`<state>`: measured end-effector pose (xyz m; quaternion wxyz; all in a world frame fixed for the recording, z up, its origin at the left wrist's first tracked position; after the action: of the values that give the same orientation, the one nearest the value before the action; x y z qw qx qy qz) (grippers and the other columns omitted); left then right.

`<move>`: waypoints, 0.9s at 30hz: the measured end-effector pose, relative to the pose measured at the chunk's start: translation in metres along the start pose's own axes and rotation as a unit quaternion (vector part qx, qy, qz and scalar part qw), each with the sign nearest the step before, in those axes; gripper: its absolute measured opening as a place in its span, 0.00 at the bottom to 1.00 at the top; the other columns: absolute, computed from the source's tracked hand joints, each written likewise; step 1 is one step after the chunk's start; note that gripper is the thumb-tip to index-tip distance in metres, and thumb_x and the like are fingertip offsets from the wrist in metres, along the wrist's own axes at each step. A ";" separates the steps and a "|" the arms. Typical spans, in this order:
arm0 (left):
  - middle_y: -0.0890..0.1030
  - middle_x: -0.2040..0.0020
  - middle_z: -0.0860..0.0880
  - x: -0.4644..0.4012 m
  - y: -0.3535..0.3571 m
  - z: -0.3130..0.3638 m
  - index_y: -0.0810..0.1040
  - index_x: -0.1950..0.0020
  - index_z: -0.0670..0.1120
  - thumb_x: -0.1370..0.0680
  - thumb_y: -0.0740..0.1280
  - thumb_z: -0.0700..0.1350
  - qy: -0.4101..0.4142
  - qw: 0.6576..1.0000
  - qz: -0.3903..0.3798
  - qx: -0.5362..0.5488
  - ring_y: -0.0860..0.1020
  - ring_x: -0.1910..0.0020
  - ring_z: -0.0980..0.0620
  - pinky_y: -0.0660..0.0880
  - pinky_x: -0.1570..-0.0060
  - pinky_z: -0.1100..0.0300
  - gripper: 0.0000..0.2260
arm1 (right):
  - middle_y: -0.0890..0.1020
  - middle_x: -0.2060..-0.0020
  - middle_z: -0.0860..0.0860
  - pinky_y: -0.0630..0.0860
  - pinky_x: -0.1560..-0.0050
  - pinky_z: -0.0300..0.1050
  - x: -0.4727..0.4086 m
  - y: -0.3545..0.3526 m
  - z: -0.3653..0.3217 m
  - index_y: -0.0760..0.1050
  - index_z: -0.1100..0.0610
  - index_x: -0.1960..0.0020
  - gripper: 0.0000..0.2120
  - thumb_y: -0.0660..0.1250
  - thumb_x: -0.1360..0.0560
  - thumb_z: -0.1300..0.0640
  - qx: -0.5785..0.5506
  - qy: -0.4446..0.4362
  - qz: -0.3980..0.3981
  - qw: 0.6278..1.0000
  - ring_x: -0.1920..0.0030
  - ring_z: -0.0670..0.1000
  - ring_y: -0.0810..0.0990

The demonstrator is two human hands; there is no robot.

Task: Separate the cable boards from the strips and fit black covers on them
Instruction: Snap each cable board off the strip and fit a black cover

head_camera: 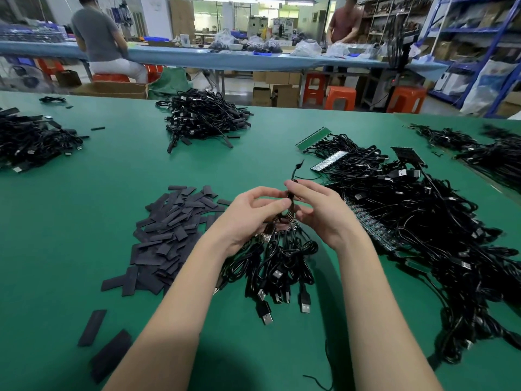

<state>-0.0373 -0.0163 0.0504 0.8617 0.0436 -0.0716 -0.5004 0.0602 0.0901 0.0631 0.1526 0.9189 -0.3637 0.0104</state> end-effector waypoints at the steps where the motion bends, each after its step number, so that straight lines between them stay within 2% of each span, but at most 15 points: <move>1: 0.86 0.49 0.43 -0.002 -0.002 0.000 0.79 0.41 0.41 0.24 0.74 0.43 0.010 1.000 0.014 -0.005 0.84 0.55 0.44 0.79 0.46 0.48 0.13 | 0.86 0.57 0.52 0.77 0.68 0.36 0.000 -0.001 0.001 0.81 0.59 0.42 0.14 0.76 0.26 0.56 -0.003 -0.007 0.017 1.000 0.67 0.48 0.82; 3: 0.87 0.54 0.44 -0.005 -0.009 0.002 0.81 0.45 0.41 0.22 0.71 0.38 0.035 0.998 0.055 -0.013 0.84 0.61 0.50 0.82 0.57 0.59 0.06 | 0.86 0.52 0.54 0.80 0.66 0.38 -0.001 -0.002 0.004 0.81 0.58 0.42 0.14 0.75 0.25 0.54 0.001 -0.012 0.039 0.999 0.64 0.49 0.84; 5: 0.86 0.58 0.48 -0.012 -0.018 0.007 0.83 0.49 0.43 0.22 0.71 0.37 0.060 0.991 0.091 -0.074 0.83 0.62 0.54 0.81 0.62 0.63 0.03 | 0.86 0.50 0.53 0.82 0.62 0.40 -0.002 -0.004 0.009 0.81 0.56 0.43 0.13 0.74 0.24 0.50 0.035 -0.008 0.050 0.998 0.60 0.51 0.85; 7: 0.86 0.58 0.49 -0.023 -0.025 0.014 0.84 0.51 0.46 0.23 0.73 0.38 0.080 0.978 0.114 -0.155 0.83 0.60 0.56 0.79 0.62 0.63 0.03 | 0.87 0.52 0.52 0.83 0.61 0.40 -0.003 -0.010 0.013 0.80 0.55 0.43 0.13 0.72 0.23 0.48 0.080 -0.012 0.071 0.994 0.59 0.51 0.84; 9: 0.86 0.56 0.49 -0.040 -0.031 0.023 0.85 0.52 0.49 0.24 0.74 0.41 0.091 0.958 0.131 -0.240 0.82 0.58 0.56 0.78 0.58 0.64 0.04 | 0.87 0.53 0.52 0.82 0.63 0.38 -0.005 -0.014 0.015 0.80 0.56 0.43 0.13 0.71 0.22 0.49 0.110 -0.018 0.083 0.990 0.60 0.50 0.83; 12: 0.86 0.56 0.50 -0.073 -0.037 0.041 0.85 0.53 0.50 0.25 0.72 0.41 0.105 0.910 0.158 -0.369 0.81 0.56 0.57 0.74 0.58 0.71 0.05 | 0.87 0.54 0.52 0.81 0.61 0.39 -0.008 -0.014 0.018 0.81 0.56 0.46 0.08 0.70 0.21 0.52 0.139 -0.018 0.079 0.987 0.62 0.48 0.82; 16: 0.84 0.51 0.52 -0.111 -0.048 0.062 0.82 0.52 0.52 0.24 0.67 0.40 0.129 0.819 0.200 -0.522 0.80 0.48 0.49 0.73 0.50 0.58 0.07 | 0.87 0.57 0.51 0.78 0.67 0.35 -0.011 -0.016 0.021 0.82 0.55 0.52 0.04 0.71 0.21 0.55 0.164 -0.027 0.075 0.983 0.62 0.49 0.80; 19: 0.82 0.46 0.49 -0.133 -0.054 0.070 0.79 0.48 0.49 0.23 0.64 0.38 0.163 0.740 0.175 -0.629 0.77 0.42 0.44 0.68 0.42 0.52 0.09 | 0.87 0.60 0.49 0.77 0.67 0.36 -0.014 -0.020 0.023 0.82 0.56 0.52 0.04 0.71 0.22 0.55 0.172 -0.032 0.073 0.982 0.62 0.48 0.81; 22: 0.79 0.44 0.47 -0.149 -0.063 0.071 0.79 0.45 0.48 0.22 0.63 0.36 0.171 0.668 0.150 -0.709 0.72 0.39 0.43 0.64 0.39 0.49 0.11 | 0.87 0.61 0.47 0.78 0.64 0.38 -0.016 -0.024 0.024 0.82 0.55 0.52 0.05 0.71 0.22 0.54 0.187 -0.038 0.072 0.979 0.62 0.47 0.82; 24: 0.77 0.41 0.46 -0.156 -0.071 0.064 0.81 0.45 0.49 0.23 0.63 0.34 0.141 0.635 0.129 -0.748 0.69 0.37 0.43 0.64 0.38 0.48 0.13 | 0.87 0.61 0.46 0.79 0.62 0.39 -0.016 -0.025 0.024 0.83 0.54 0.52 0.05 0.71 0.22 0.53 0.191 -0.039 0.071 0.978 0.62 0.46 0.82; 27: 0.74 0.39 0.45 -0.160 -0.075 0.049 0.84 0.45 0.51 0.23 0.66 0.37 0.087 0.611 0.097 -0.781 0.67 0.35 0.43 0.65 0.36 0.46 0.13 | 0.87 0.61 0.45 0.80 0.61 0.39 -0.017 -0.024 0.025 0.83 0.54 0.52 0.05 0.71 0.22 0.53 0.197 -0.039 0.070 0.977 0.62 0.47 0.82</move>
<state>-0.1882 0.0856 0.0746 0.6154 -0.6097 0.4177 -0.2741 0.0617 0.1105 0.0308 -0.0467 0.9027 -0.4240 0.0566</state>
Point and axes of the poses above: each hand's wrist, its own x-axis away from the middle knuckle, its own y-axis out of the palm, z = x × y, the point moved 6 cm from there along -x, towards the middle knuckle
